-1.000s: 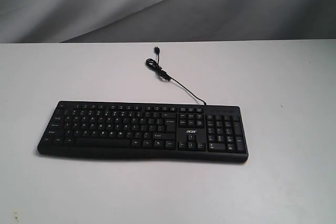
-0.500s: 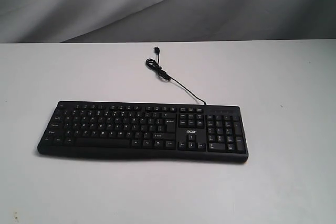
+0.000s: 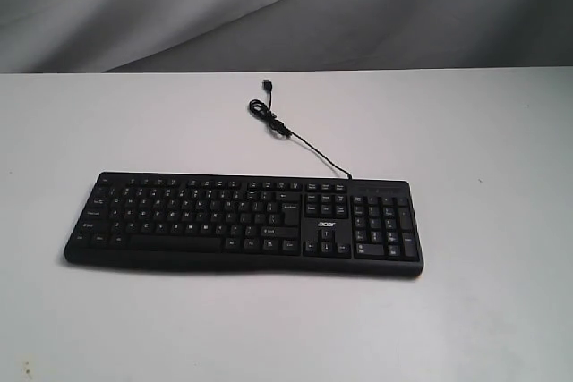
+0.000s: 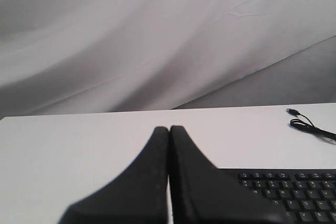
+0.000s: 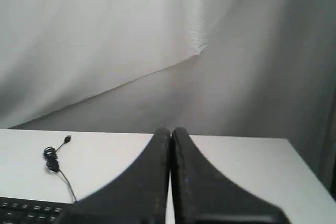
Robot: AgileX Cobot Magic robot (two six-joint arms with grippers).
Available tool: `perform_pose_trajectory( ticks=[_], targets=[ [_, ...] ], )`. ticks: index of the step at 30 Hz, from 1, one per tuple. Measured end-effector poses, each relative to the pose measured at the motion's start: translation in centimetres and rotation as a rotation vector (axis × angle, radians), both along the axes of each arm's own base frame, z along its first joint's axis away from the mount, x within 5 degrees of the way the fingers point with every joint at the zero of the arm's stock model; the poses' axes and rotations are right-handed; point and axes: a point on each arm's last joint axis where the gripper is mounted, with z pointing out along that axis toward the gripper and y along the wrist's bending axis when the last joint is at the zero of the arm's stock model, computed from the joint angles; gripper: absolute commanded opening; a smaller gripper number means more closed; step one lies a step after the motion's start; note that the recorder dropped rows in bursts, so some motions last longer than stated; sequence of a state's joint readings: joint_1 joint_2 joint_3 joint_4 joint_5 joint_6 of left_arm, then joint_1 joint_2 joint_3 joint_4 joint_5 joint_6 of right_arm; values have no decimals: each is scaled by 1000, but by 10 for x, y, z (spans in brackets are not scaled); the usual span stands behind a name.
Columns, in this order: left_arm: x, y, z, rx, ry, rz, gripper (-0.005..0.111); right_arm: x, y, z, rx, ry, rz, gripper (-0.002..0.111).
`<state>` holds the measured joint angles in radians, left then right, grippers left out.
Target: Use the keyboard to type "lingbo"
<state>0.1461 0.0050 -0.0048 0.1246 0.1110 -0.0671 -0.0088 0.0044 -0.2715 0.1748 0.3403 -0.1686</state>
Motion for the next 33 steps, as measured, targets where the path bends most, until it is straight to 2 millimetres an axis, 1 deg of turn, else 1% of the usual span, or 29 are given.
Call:
perform_pose_trajectory(
  ticks=[3,6,11,13,15,23,27,33],
  targets=[
    [0,0,0,0,0,0,1,0,0,-3,82,32,0,0],
    [0,0,0,0,0,0,1,4,0,-14,124,67,-7,0],
    [0,0,0,0,0,0,1,14,-3,-46,144,104,-41,0],
    [0,0,0,0,0,0,1,18,-5,-62,145,111,-70,0],
    [0,0,0,0,0,0,1,19,-6,-72,133,121,-92,0],
    [0,0,0,0,0,0,1,19,-9,-83,51,203,-130,0],
    [0,0,0,0,0,0,1,18,-9,-87,76,254,-132,0],
    [0,0,0,0,0,0,1,18,-8,-88,81,262,-132,0]
  ],
)
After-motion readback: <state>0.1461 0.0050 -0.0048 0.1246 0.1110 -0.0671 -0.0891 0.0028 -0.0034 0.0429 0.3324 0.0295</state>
